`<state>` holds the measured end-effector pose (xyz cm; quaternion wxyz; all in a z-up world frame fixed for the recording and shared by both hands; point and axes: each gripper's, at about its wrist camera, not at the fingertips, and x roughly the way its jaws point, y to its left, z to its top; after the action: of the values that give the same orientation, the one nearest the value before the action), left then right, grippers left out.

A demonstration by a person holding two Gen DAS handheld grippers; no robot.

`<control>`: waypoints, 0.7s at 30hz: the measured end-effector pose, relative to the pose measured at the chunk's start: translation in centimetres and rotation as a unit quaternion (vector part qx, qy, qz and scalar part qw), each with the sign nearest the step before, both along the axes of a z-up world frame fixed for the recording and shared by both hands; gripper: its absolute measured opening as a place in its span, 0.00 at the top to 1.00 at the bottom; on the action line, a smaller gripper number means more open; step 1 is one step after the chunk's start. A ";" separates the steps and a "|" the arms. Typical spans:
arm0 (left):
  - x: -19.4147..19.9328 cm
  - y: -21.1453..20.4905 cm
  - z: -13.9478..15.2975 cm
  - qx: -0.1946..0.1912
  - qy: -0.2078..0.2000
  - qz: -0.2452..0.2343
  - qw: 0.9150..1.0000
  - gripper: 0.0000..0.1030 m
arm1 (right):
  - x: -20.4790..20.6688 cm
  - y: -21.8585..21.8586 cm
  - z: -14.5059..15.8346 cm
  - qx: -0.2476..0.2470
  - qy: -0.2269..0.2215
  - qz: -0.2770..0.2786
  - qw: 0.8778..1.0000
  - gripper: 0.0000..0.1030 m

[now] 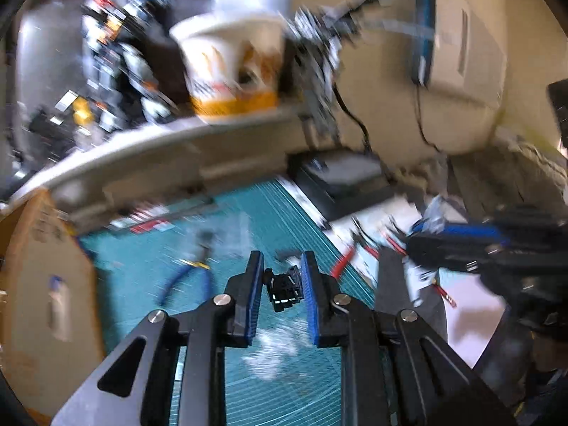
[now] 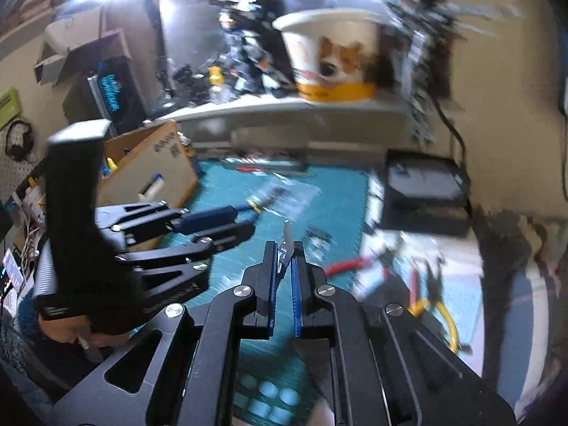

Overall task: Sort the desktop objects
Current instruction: 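Carry the grey part and black part over the cardboard box, then lower both held parts into the box and open both grippers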

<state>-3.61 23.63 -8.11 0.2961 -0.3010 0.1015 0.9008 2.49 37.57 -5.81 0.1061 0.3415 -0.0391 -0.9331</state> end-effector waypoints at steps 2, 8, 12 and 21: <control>0.1 -1.8 2.0 0.011 0.020 0.017 1.000 0.79 | -0.9 -2.1 1.3 0.006 0.012 0.020 1.000 0.93; 0.7 -9.8 7.8 0.026 0.080 0.086 0.993 0.79 | -3.7 -9.4 5.7 0.025 0.051 0.091 0.994 0.93; 1.3 -16.3 11.0 0.028 0.110 0.144 0.983 0.79 | -5.8 -15.3 8.5 0.035 0.074 0.138 0.987 0.93; -1.1 -28.5 12.4 0.027 0.074 0.230 0.970 0.79 | -11.4 -27.4 9.0 0.058 0.050 0.200 0.977 0.93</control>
<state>-4.74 -4.92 4.26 0.0811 -0.2409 0.0268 0.9668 -8.93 10.21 3.18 0.2722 0.3007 0.0897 -0.9097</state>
